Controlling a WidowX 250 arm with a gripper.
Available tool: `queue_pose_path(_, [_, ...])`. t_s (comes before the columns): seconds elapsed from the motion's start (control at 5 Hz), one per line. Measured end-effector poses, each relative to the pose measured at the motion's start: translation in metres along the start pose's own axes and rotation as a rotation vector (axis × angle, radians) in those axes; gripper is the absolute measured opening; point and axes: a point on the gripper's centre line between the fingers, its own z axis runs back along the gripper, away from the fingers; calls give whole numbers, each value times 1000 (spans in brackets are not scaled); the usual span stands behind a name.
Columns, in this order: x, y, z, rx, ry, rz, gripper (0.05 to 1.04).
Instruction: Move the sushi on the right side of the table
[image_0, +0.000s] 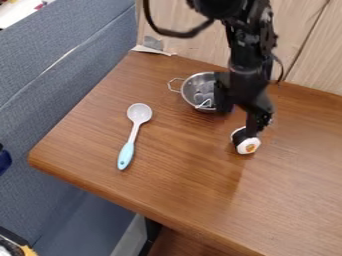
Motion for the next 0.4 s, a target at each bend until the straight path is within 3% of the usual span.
queue_pose_path(0.2, [0,10,27,22,-84,19,1001])
queue_pose_path(0.4, [1,12,29,24,-93,28,1001])
